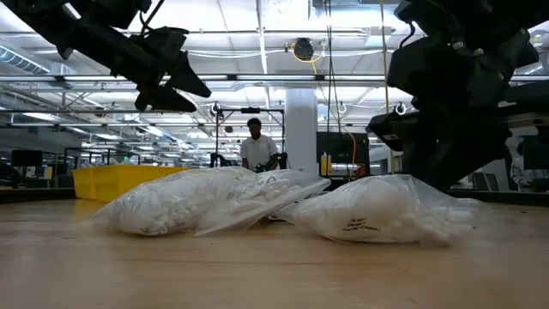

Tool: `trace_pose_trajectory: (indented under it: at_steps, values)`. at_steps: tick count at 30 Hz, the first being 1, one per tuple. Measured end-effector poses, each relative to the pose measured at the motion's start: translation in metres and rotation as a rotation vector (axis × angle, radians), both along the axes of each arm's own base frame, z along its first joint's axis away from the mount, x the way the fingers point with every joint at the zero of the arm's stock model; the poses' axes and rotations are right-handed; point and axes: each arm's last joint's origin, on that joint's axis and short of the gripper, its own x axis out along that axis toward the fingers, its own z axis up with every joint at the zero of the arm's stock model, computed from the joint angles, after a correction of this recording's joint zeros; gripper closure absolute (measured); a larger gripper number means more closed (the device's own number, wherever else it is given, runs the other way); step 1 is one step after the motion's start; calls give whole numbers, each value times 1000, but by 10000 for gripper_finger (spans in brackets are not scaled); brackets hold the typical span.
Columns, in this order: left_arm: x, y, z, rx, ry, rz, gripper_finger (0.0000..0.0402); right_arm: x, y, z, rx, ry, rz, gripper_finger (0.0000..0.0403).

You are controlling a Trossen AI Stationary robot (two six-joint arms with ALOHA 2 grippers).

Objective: Pick & Place Travel size toiletries
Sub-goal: Put the blue toothbrush into the middle left yellow bin

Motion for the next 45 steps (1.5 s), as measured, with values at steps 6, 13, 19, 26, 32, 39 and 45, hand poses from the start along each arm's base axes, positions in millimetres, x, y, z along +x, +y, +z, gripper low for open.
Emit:
trace_pose_trajectory:
  at_steps: [6, 13, 19, 26, 32, 39, 45]
  values:
    - [0, 0, 1, 4, -14, -1, 105, 0, -1, 0, -1, 0, -4, 397]
    - [0, 0, 1, 4, -14, 0, 105, 5, 1, 13, 30, -113, 3, 402]
    - [0, 0, 1, 8, -13, 9, 105, 5, 1, 37, 61, -247, 17, 402]
    - [2, 1, 1, 47, -2, -7, 105, 15, -21, 65, 78, -469, -103, 403]
    - [29, -10, -6, 190, -44, -290, 105, 34, -53, 80, 53, -734, -139, 403]
    - [57, -36, -14, 453, -179, -530, 105, 47, -75, 82, 143, -898, -107, 403]
    - [63, -47, -12, 551, -274, -553, 105, 48, -76, 81, 140, -907, -109, 403]
